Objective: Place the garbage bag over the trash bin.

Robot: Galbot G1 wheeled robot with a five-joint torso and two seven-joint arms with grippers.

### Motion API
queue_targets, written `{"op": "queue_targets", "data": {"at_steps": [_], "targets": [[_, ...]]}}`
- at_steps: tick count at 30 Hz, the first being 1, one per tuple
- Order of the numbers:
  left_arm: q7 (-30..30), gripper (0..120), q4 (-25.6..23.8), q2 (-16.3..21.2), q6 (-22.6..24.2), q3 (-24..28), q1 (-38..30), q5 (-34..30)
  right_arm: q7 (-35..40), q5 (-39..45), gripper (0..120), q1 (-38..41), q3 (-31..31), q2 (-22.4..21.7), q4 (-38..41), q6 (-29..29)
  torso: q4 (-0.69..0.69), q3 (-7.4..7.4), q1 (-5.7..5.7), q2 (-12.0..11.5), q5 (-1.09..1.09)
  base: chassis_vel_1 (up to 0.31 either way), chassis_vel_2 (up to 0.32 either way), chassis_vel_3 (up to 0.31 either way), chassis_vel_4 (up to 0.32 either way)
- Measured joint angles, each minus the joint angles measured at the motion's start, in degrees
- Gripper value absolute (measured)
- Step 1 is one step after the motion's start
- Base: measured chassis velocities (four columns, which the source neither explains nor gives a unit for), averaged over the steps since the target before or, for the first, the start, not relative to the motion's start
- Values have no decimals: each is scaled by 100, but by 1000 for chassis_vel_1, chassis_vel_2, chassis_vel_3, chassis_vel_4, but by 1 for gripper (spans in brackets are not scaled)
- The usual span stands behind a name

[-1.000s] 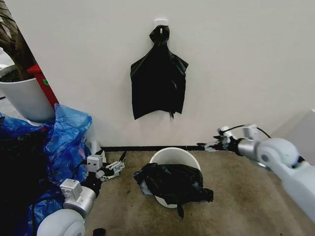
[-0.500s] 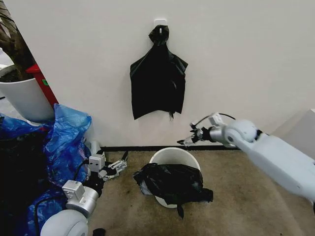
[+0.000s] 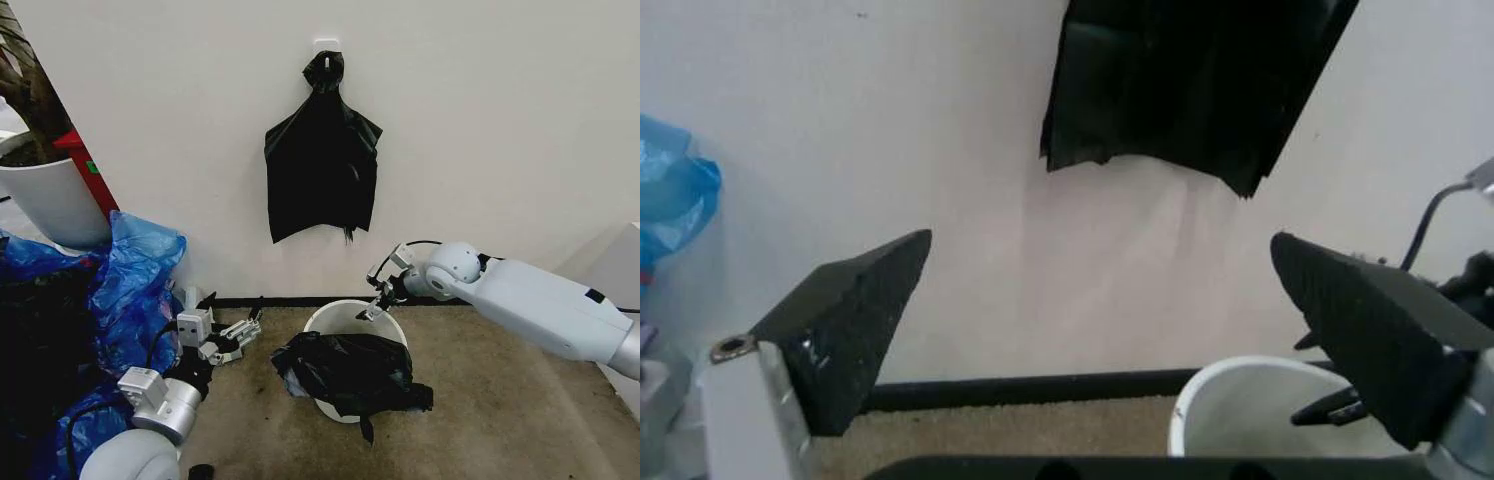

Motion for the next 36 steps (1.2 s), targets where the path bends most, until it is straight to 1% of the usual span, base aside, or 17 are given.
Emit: {"op": "queue_targets", "data": {"at_steps": [7, 9, 10, 12, 17, 19, 20, 24, 25, 26, 27, 28, 29, 32, 33, 34, 36], "targets": [[12, 100, -6, -38, -20, 6, -12, 9, 142, 193, 100, -82, -129, 196, -289, -1, -1, 0, -1, 0, 0, 0, 0, 0, 0], [28, 100, 16, -77, -33, 43, -48, 70, 151, 0, 100, -129, -242, 429, -535, -2, 0, 0, -1, 0, 0, 0, 0, 0, 0], [40, 100, 22, -79, -53, 57, -54, 101, 144, -66, 98, -140, -264, 533, -647, -1, 0, 0, -1, 0, -1, 0, 0, 0, 0], [45, 100, 22, -79, -60, 60, -62, 110, 144, -86, 96, -143, -271, 582, -700, -1, 0, -1, -1, 0, -2, 0, 0, 0, 0], [65, 100, 12, -161, -92, 121, -98, 167, 176, -84, 76, -128, -394, 623, -710, 2, -1, -2, -1, 1, -1, 0, 0, 0, 0], [85, 100, 36, -203, -134, 133, -96, 222, 219, -57, 66, -110, -388, 638, -703, 2, -2, -1, -1, 1, -1, 0, 0, 0, 0], [85, 100, 36, -203, -134, 133, -96, 222, 219, -57, 66, -110, -388, 638, -703, 2, -2, -1, -1, 1, -1, 0, 0, 0, 0], [96, 100, 37, -237, -160, 133, -90, 235, 230, -54, 49, -86, -383, 717, -786, 1, 0, -1, -1, 1, -1, 0, 0, 0, 0], [98, 100, 34, -240, -164, 132, -87, 235, 230, -56, 47, -88, -380, 726, -797, 1, 0, -1, -1, 1, 0, 0, 0, 0, 0], [100, 100, 30, -246, -173, 131, -82, 236, 231, -62, 40, -100, -377, 738, -810, 1, 0, -1, -1, 1, 0, 0, 0, 0, 0], [100, 100, 30, -246, -173, 131, -82, 236, 231, -62, 40, -100, -377, 738, -810, 1, 0, -1, -1, 1, 0, 0, 0, 0, 0], [100, 100, 28, -252, -179, 131, -78, 236, 233, -68, 35, -112, -373, 744, -815, 1, 0, -1, -1, 1, 0, 0, 0, 0, 0], [101, 100, 27, -255, -180, 132, -76, 236, 233, -69, 34, -117, -371, 745, -815, 1, 0, -1, -1, 1, 0, 0, 0, 0, 0], [101, 100, 27, -281, -183, 136, -76, 235, 277, -67, 19, -153, -345, 723, -784, 1, 0, -1, -1, 1, 0, 0, 0, 0, 0], [101, 100, 26, -283, -183, 136, -74, 235, 309, -39, 16, -168, -335, 697, -743, 1, 0, -1, -1, 1, 0, 0, 0, 0, 0], [101, 100, 26, -283, -183, 136, -74, 235, 309, -39, 16, -168, -335, 697, -743, 1, 0, -1, -1, 1, 0, 0, 0, 0, 0], [101, 100, 19, -283, -183, 131, -70, 235, 355, 4, 8, -208, -278, 628, -647, 0, 0, -1, -1, 2, 0, 0, 0, 0, 0]]}}
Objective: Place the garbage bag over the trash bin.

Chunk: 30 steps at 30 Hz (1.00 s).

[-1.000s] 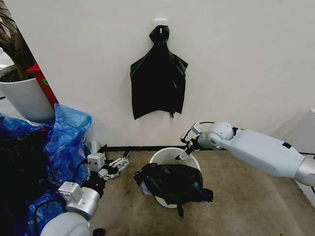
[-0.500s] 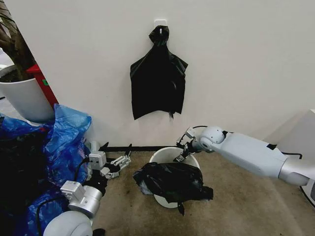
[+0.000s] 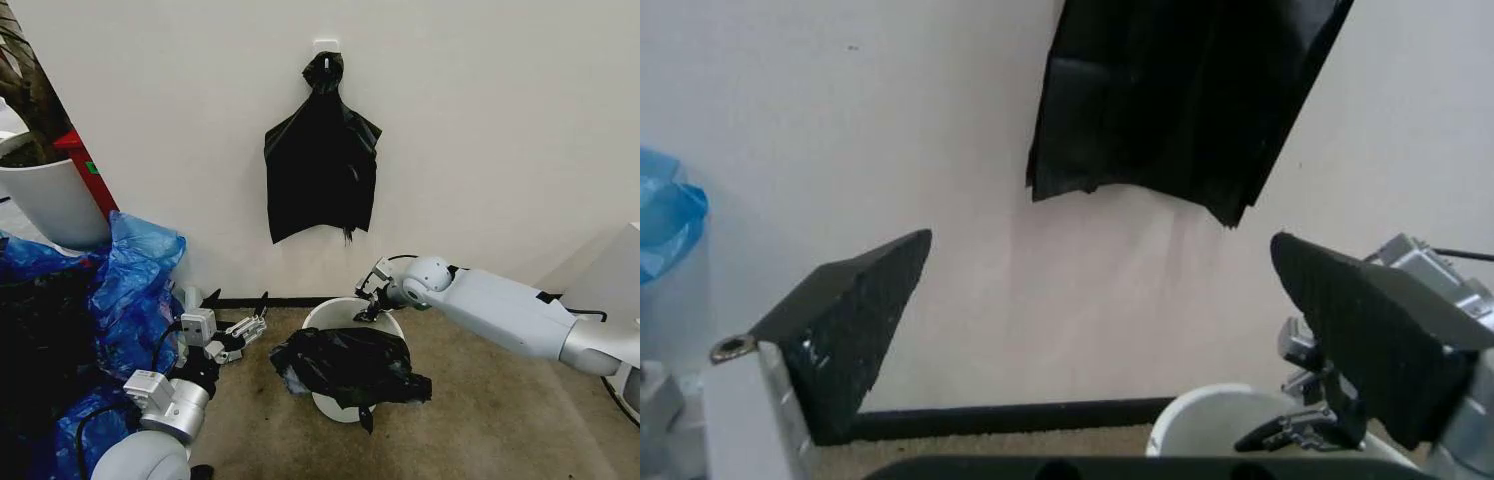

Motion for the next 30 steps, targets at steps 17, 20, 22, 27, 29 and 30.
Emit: {"op": "queue_targets", "data": {"at_steps": [17, 20, 22, 27, 29, 30], "targets": [[-49, 100, 271, -102, -14, 23, -206, 27, 2894, 2278, 0, -743, 1085, -769, 1428, -7, 1, 2, 1, -2, 2, 0, 0, 0, 0], [-55, 100, 296, -108, -37, 5, -206, 27, 3458, 2843, 0, -909, 1285, -916, 1726, -7, 0, 2, 1, -2, 2, 0, 0, 0, 0], [-60, 100, 341, -122, -80, -19, -202, 29, 4486, 3714, 0, -1210, 1654, -1036, 2106, -4, 0, 1, 1, -2, 1, 0, 0, 0, 0], [-68, 100, 466, -209, -184, -31, -224, 38, 6903, 5589, 0, -2303, 2837, -1078, 2927, 19, 0, 1, 1, -2, 1, 0, 0, 0, 0], [-70, 100, 494, -228, -211, -28, -232, 38, 7119, 5704, 0, -2469, 3015, -1059, 3034, 31, -1, 1, 1, -2, 0, 0, 0, 0, 0], [-90, 100, 535, -251, -257, -22, -240, 38, 7471, 5901, 0, -2733, 3296, -1002, 3224, 100, -3, 0, 1, -1, 0, 0, 0, 0, 0]]}}
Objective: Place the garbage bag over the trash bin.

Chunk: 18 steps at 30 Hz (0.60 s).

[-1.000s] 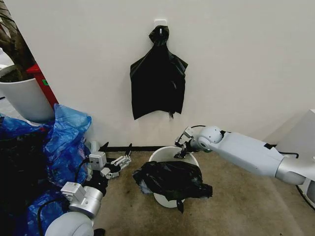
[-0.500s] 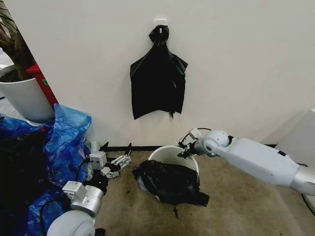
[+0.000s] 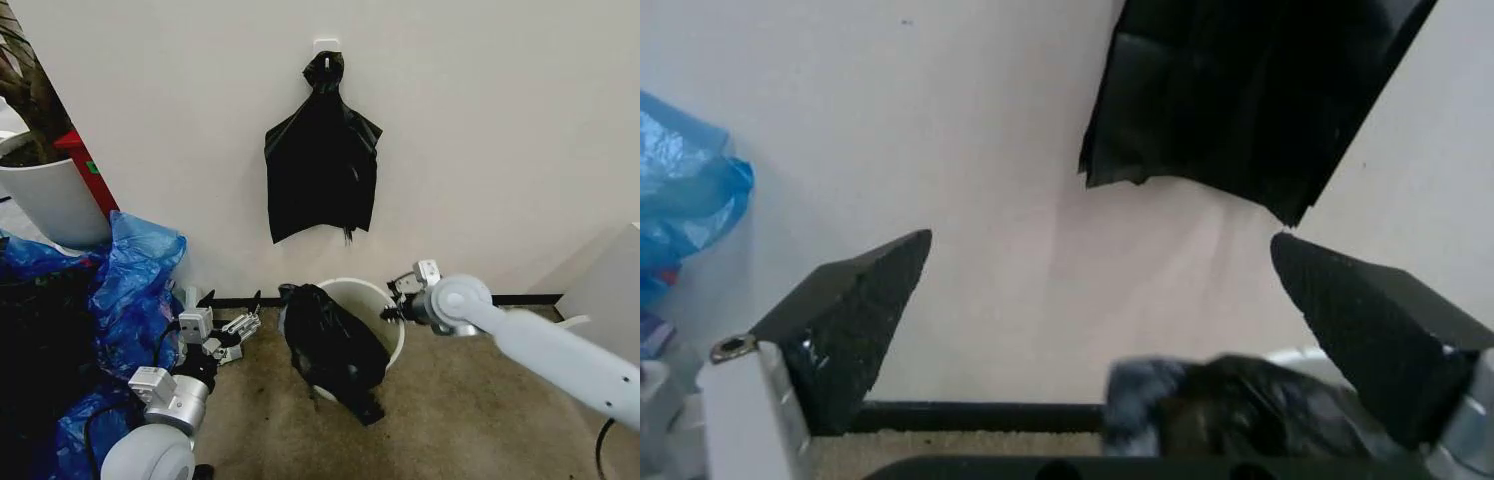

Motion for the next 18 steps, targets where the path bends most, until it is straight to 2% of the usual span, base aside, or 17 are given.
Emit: {"op": "queue_targets", "data": {"at_steps": [2, 4, 6, 9, 18], "targets": [[-74, 100, 83, -43, -90, 15, -12, -15, 584, 247, 0, -415, 399, 141, 315, 276, 3, 0, 0, 0, 3, 0, 0, 0, 0], [-144, 100, 134, -72, -172, 17, -17, -42, 813, 231, 0, -672, 626, 228, 450, 566, 4, 0, 0, 0, -3, 0, 0, 0, 0], [-163, 100, 146, -87, -211, 15, -19, -65, 847, 178, 0, -776, 731, 275, 477, 678, 4, 0, 0, 0, -2, 0, 0, 0, 0], [-232, 100, 157, -155, -321, -19, -20, -192, 949, -63, 0, -1104, 1222, 525, 465, 960, 4, 0, 0, 0, 0, 0, 0, 0, 0], [-326, 100, 160, -265, -515, -176, 26, -670, 1143, -282, 0, -1767, 2044, 699, 334, 1137, 4, 0, 0, 0, 1, 0, 0, 0, 0]]}}
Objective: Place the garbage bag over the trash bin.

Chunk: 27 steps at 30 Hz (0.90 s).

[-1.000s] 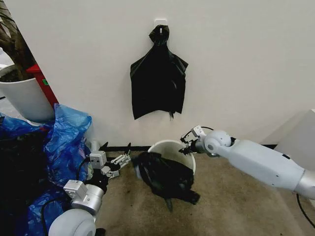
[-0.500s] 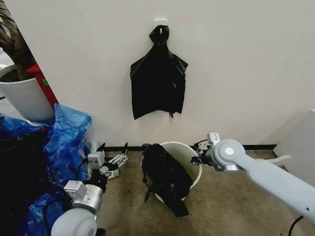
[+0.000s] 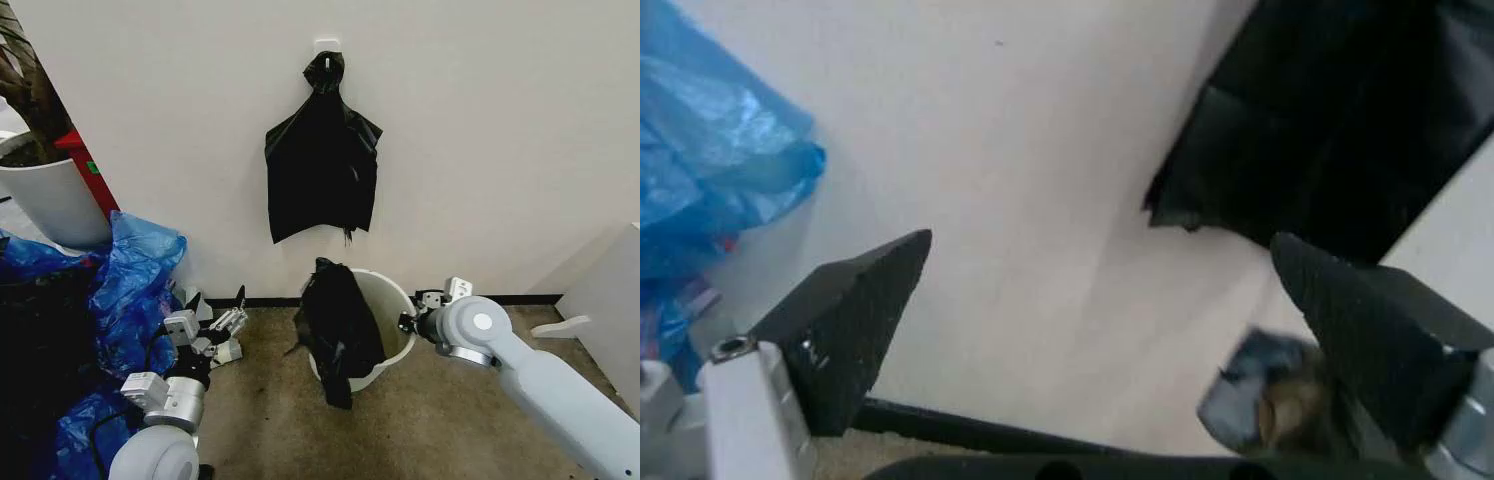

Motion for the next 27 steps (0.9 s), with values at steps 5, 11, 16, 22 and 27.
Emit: {"op": "queue_targets", "data": {"at_steps": [5, 11, 16, 22, 27], "targets": [[-323, 100, -8, 68, -10, -40, -31, -413, 124, -279, 0, -448, 253, -5, 16, 222, -3, 0, 0, 0, 0, 0, 0, 0, 0], [-409, 100, -58, 91, -6, -93, 51, -489, -5, -692, 0, -760, 326, 43, 82, 248, -1, 0, 0, 0, -1, 0, 0, 0, 0], [-406, 100, -138, 99, 43, -64, 73, -489, -79, -850, 0, -758, 283, 163, 29, 229, 0, 0, 0, 0, 0, 0, 0, 0, 0], [-387, 100, -261, 60, 104, -43, 103, -485, -117, -1036, 0, -777, 102, 243, 39, 225, -1, 0, 0, 0, -1, 0, 0, 0, 0], [-347, 100, -340, -4, 105, -45, 189, -452, -49, -1154, 0, -828, -32, 375, 63, 287, -1, 0, 0, 0, 0, 0, 0, 0, 0]]}}
